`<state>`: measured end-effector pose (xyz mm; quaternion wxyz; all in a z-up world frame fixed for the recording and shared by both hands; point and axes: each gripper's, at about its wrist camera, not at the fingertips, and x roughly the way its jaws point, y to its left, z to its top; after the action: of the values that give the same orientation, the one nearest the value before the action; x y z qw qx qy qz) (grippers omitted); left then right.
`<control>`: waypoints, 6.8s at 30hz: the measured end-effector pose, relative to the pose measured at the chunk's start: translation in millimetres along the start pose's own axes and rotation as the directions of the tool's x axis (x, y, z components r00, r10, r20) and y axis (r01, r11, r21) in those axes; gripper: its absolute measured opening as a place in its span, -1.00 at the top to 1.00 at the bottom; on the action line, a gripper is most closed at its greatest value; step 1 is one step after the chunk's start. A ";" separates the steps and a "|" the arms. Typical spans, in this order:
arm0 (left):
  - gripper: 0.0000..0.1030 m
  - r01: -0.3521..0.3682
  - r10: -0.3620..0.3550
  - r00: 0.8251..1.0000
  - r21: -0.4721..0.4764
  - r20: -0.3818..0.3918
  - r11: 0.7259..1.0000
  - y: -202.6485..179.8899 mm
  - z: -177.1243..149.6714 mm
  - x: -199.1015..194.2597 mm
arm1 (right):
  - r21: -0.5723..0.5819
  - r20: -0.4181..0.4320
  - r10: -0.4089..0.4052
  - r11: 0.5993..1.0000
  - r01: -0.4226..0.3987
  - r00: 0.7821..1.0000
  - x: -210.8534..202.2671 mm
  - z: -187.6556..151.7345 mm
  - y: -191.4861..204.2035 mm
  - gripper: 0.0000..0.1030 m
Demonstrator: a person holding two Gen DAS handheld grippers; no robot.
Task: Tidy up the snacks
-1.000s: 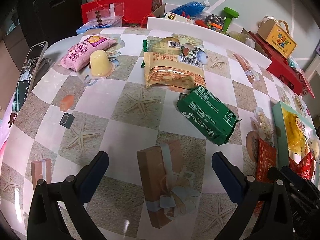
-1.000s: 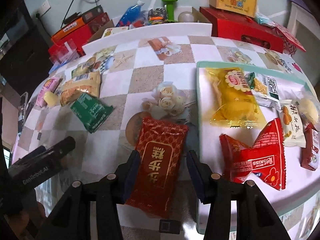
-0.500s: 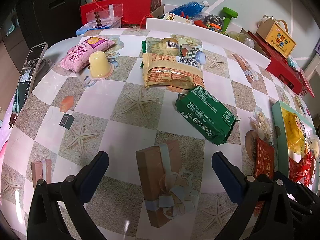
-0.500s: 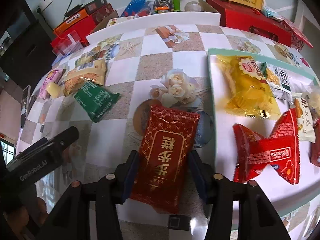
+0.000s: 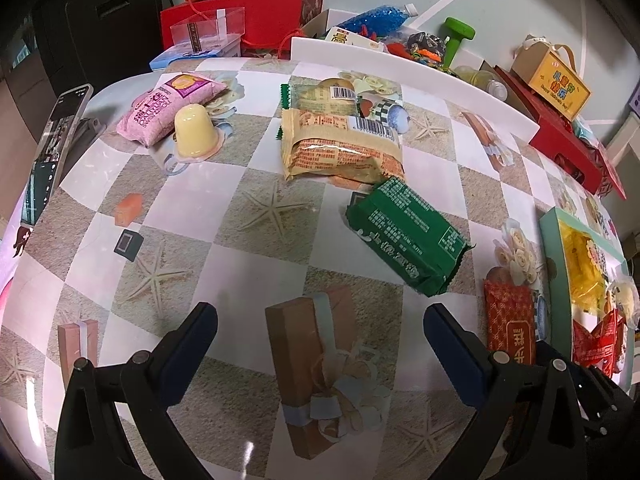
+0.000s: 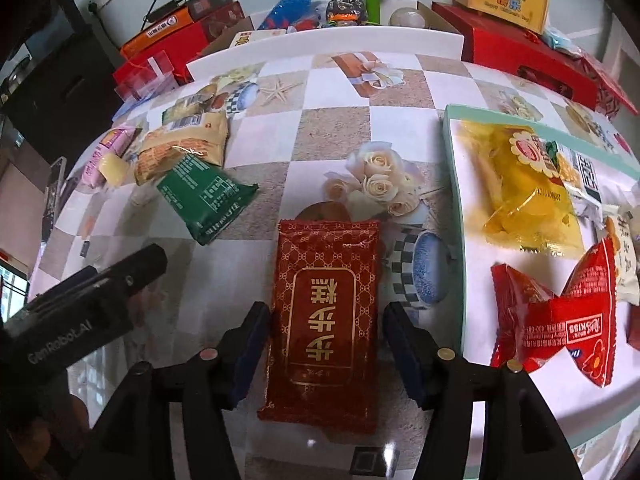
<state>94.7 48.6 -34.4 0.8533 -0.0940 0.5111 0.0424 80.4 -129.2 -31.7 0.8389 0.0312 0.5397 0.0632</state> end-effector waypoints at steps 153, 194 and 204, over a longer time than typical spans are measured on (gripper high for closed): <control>-0.57 0.288 -0.322 0.946 0.384 0.026 0.877 -230.4 6.9 -34.6 | 0.495 0.193 -0.285 0.854 0.157 0.939 -99.9 -15.9 -218.7 -0.58; -1.00 0.255 -0.343 0.907 0.331 0.245 0.909 -181.4 8.1 -51.0 | 0.562 0.281 -0.322 0.819 0.117 0.904 -108.3 -13.6 -214.8 -1.00; -1.00 0.343 -0.393 0.907 0.274 0.151 0.898 -153.2 15.3 -49.6 | 0.571 0.253 -0.302 0.813 0.110 0.919 -101.7 -8.0 -205.0 -1.00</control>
<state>110.3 -97.0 34.3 0.8983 -0.0801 0.3957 -0.1735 46.3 -346.6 31.9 0.8752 0.2198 0.3859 -0.1921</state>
